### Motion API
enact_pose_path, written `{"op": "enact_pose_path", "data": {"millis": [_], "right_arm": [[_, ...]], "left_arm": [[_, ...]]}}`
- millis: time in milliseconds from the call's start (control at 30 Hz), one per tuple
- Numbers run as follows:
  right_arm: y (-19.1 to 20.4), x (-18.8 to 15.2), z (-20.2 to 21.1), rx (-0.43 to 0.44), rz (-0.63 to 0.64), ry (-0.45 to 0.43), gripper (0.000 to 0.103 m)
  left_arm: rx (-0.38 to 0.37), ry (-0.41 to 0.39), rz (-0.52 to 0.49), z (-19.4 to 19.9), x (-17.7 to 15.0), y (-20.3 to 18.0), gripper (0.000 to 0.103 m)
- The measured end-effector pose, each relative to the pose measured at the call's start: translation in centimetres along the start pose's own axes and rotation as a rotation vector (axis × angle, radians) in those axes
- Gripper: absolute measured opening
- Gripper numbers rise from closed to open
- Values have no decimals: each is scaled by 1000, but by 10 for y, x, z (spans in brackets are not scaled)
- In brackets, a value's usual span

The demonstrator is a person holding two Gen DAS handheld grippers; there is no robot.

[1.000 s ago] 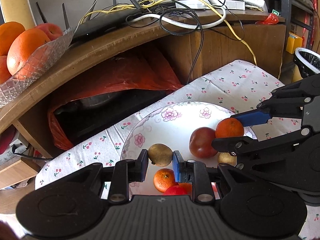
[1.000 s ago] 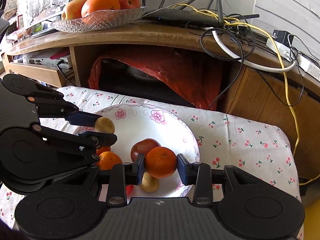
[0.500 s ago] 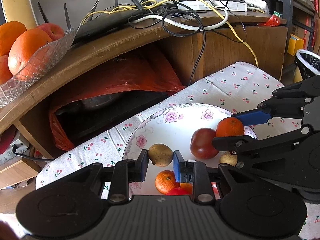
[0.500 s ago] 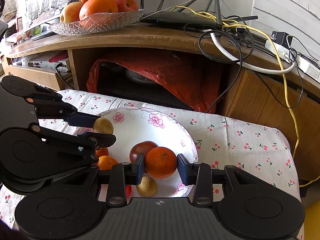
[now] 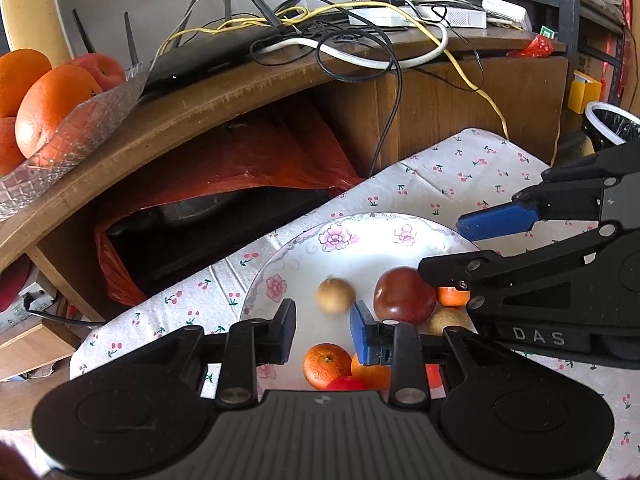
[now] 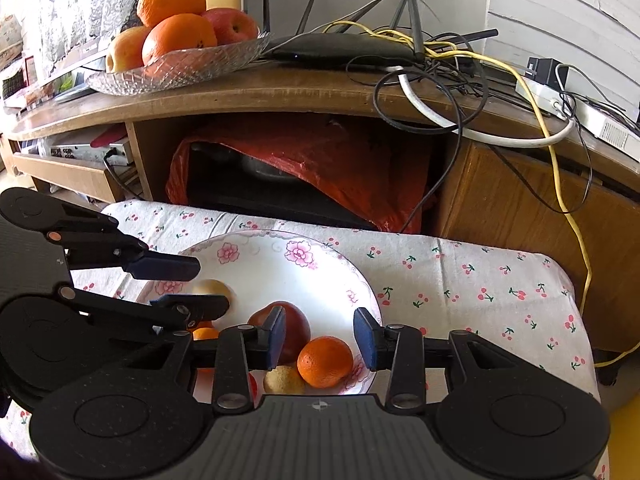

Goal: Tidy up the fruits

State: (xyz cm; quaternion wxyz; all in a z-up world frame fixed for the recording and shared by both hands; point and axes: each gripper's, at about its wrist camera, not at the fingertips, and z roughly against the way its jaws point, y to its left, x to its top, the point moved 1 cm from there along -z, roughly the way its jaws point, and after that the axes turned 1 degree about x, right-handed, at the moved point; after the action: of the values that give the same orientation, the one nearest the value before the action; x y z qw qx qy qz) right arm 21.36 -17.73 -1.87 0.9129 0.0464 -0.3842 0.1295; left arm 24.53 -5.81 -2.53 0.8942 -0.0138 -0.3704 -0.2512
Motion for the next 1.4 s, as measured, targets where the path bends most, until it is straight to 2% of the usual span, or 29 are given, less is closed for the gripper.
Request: {"op": "enact_pose_path", "data": {"millis": [233, 600, 800, 1133, 1300, 1400], "right_arm": [[0, -2, 6, -27, -13, 6, 34], [8, -12, 33, -55, -40, 21, 37], [11, -23, 52, -62, -41, 31, 39], [19, -37, 76, -39, -68, 20, 45], [23, -45, 83, -39, -71, 26, 45], [21, -49, 87, -42, -93, 29, 45]], "left_arm": [[6, -9, 20, 15, -2, -1, 42], [17, -23, 75, 53, -19, -5, 52], [36, -28, 106, 71, -31, -7, 60], [77, -43, 134, 87, -49, -16, 78], [85, -42, 155, 92, -55, -18, 80], [92, -45, 171, 96, -59, -19, 84]]}}
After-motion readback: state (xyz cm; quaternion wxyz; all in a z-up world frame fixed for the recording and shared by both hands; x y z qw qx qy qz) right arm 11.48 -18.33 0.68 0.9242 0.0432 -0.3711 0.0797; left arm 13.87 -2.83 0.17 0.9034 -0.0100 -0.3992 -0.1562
